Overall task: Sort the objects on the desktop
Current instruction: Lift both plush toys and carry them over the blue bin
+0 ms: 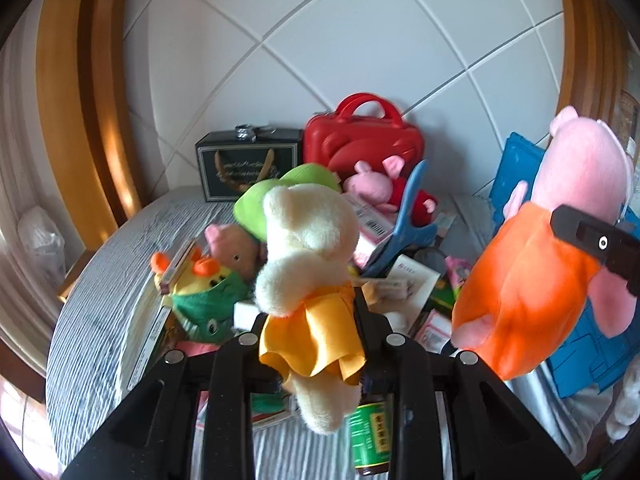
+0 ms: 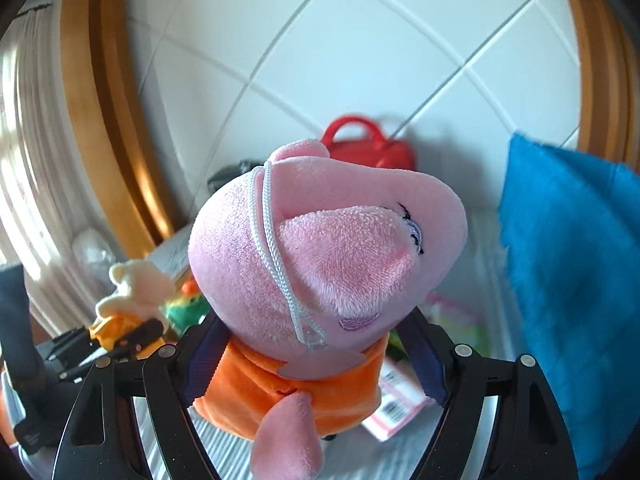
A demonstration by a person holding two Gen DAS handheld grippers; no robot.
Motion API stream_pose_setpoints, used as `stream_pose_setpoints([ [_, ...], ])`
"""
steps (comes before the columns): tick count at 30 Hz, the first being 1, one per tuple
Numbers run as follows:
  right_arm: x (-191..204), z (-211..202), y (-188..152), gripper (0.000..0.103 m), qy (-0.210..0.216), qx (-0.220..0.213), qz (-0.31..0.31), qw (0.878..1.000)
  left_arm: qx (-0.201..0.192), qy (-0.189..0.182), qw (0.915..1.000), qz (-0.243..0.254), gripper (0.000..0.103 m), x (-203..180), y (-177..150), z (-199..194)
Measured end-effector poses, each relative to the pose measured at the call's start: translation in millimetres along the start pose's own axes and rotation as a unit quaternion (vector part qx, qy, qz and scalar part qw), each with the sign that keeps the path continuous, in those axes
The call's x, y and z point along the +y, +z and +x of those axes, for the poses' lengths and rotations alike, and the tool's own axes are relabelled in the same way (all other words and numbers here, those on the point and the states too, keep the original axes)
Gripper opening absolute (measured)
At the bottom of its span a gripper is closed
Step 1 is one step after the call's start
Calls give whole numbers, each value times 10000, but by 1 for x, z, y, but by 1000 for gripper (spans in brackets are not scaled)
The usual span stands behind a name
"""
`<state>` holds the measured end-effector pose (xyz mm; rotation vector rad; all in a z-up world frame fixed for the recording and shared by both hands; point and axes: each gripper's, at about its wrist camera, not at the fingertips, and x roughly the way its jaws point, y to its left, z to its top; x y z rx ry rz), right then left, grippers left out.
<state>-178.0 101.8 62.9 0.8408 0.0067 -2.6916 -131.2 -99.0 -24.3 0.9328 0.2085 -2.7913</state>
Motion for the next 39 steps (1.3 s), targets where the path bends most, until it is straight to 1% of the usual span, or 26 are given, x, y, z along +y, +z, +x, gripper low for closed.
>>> stream_pose_setpoints([
  [3,-20,-19,17,82,-109,-194,2,9998,-191,-121,9996,191,26,-35,16,-7],
  [6,-45,-39,34,82,-245,-414,39,9988,-315,-348,9984,309,26,-70,31,-12],
  [11,-94,-74,63,82,-537,-772,101,9955,-537,-693,9945,580,26,-142,61,-20],
  [16,-148,-110,88,82,-816,-1070,146,9908,-633,-1002,9897,798,26,-216,91,-19],
  [22,-222,-145,124,82,-1306,-1361,174,9819,-651,-1270,9843,1034,26,-310,125,-12],
  [24,-256,-148,141,82,-1441,-1329,239,9803,-640,-1279,9829,1163,26,-345,135,-7],
  [26,-283,-148,151,82,-1534,-1270,314,9795,-582,-1365,9810,1250,26,-374,143,1],
  [28,-310,-144,156,82,-1646,-1190,327,9786,-487,-1459,9797,1283,26,-400,150,10],
  [30,-339,-140,162,82,-1774,-1104,369,9772,-398,-1476,9783,1396,26,-427,157,21],
  [32,-367,-128,167,82,-1859,-970,432,9768,-217,-1533,9765,1500,26,-452,160,35],
  [35,-402,-107,169,82,-1968,-627,604,9766,165,-1601,9743,1577,26,-482,164,62],
  [37,-424,-89,165,82,-2122,-368,697,9740,410,-1572,9717,1715,26,-502,160,78],
  [39,-442,-69,155,82,-2148,-142,813,9732,628,-1479,9695,1852,26,-519,158,98],
])
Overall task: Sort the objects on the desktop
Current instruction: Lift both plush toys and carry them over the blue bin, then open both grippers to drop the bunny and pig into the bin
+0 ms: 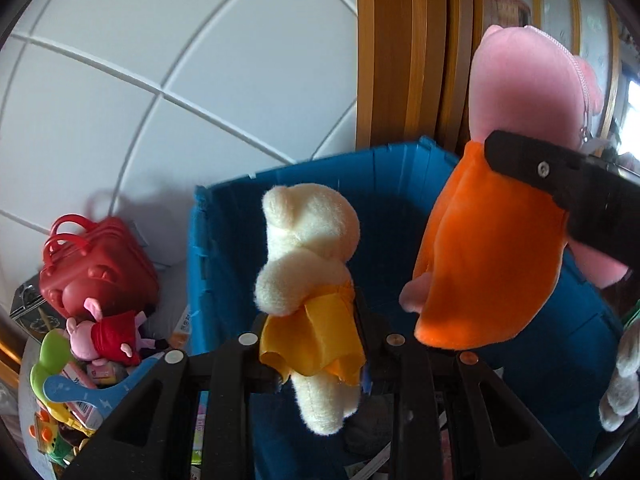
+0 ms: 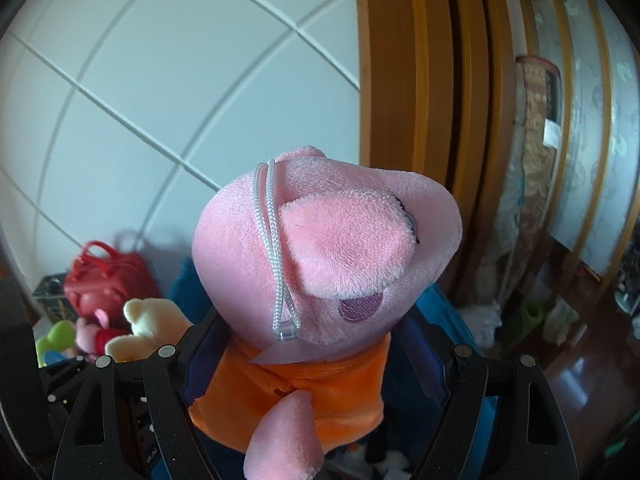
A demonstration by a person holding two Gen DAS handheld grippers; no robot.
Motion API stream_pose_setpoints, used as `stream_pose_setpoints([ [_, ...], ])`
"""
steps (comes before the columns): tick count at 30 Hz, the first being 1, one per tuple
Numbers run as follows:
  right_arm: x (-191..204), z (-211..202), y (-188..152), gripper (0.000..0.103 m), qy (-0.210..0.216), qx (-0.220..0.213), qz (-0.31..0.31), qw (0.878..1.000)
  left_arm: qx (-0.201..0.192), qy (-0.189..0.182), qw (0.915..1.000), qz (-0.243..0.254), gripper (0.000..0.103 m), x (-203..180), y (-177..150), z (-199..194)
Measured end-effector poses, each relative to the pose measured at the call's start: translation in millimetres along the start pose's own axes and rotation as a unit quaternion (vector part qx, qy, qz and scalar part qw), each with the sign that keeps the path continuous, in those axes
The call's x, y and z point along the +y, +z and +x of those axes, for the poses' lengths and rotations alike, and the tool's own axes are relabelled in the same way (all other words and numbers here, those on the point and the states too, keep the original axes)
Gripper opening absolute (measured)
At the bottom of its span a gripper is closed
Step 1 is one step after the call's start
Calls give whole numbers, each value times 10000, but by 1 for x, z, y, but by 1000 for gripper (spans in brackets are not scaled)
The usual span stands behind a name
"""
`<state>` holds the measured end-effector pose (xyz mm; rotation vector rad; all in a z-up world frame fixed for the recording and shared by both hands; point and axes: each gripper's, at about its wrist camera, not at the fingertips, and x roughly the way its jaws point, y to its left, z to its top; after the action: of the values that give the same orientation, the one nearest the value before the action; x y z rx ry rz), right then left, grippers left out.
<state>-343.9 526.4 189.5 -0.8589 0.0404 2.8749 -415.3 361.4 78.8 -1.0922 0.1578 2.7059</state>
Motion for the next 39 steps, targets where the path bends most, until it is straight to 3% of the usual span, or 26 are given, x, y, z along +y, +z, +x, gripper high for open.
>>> stream_pose_setpoints([
  [3,-13,40,-17,82,18,391,177,9991,456,-53,9989,23,26,-9,5,34],
  [7,-13,83,-33,82,-347,916,71,9952,936,1,9956,106,26,-24,6,76],
  [11,-15,99,-42,82,-623,1055,-66,9924,1183,244,9924,244,26,-37,1,105],
  [14,-15,118,-51,82,-576,1325,-119,9894,1445,344,9880,416,26,-41,-8,120],
  [20,-13,141,-68,82,-602,1688,-219,9836,1763,198,9840,160,26,-37,-15,131],
  [28,-17,156,-82,82,-672,2019,-203,9769,2126,477,9748,472,30,-52,-24,142],
  [35,-21,161,-85,84,-757,2162,-197,9732,2280,354,9721,429,30,-57,-25,142],
  [39,-21,158,-81,103,-786,2052,-187,9754,2317,354,9712,436,30,-58,-24,143],
])
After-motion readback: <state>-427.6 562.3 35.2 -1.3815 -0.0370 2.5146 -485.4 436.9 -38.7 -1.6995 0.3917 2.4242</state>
